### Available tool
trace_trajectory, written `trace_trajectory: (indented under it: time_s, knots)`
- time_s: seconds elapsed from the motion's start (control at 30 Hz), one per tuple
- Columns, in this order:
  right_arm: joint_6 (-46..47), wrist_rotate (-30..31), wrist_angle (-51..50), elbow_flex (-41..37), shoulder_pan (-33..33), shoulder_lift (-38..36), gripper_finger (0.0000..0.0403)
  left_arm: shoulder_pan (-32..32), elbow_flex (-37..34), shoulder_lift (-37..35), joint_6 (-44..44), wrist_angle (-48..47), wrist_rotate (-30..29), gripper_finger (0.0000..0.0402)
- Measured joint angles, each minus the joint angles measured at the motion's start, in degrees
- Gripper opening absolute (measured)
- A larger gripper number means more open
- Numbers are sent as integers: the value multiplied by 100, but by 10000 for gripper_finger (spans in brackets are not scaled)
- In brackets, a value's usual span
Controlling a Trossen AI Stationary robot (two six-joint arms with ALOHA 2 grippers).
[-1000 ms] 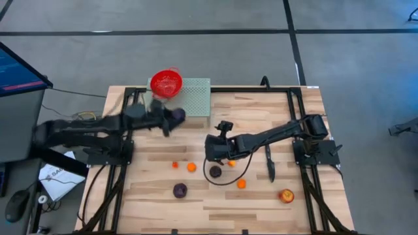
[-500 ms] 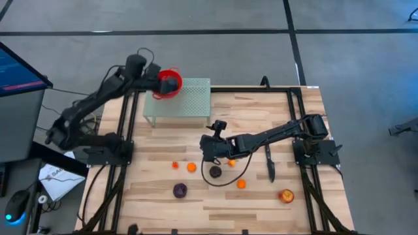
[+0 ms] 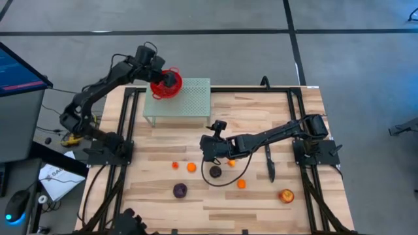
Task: Pick & Place Fruit
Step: Put the top left purple plum into the red strainer bowl, then put the left purple plum into the red strainer bowl
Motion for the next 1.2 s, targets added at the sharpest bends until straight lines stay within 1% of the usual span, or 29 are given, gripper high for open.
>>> trace_trajectory:
  time_s: [0.1,0.17,0.37,0.53,0.7,0.83,0.93,1.0,1.1,1.2]
  knots:
    - [-15,0,1,0,-2,0,334,-73,13,-115,292,-24,-463,276]
    - [-15,-7,2,0,0,0,333,-83,13,-122,428,-101,-664,276]
    - [-13,-15,12,0,41,0,333,-83,11,-98,474,-83,-709,301]
    - [-13,-18,17,2,114,0,331,-83,0,-8,485,-83,-900,319]
    - [-13,-17,17,2,162,0,331,-83,0,-4,607,10,-1053,318]
    - [-13,-12,17,2,181,0,331,-83,0,-132,831,105,-1348,309]
    - [-13,34,5,3,181,0,331,-83,-2,-390,949,214,-1389,301]
    - [-8,85,-62,4,181,0,330,-100,-2,-685,1068,217,-1388,297]
    - [-10,181,-240,4,142,2,329,-278,-64,-1251,1229,259,-1394,289]
    - [5,186,-595,4,94,2,329,-646,-315,-1985,1284,330,-1384,279]
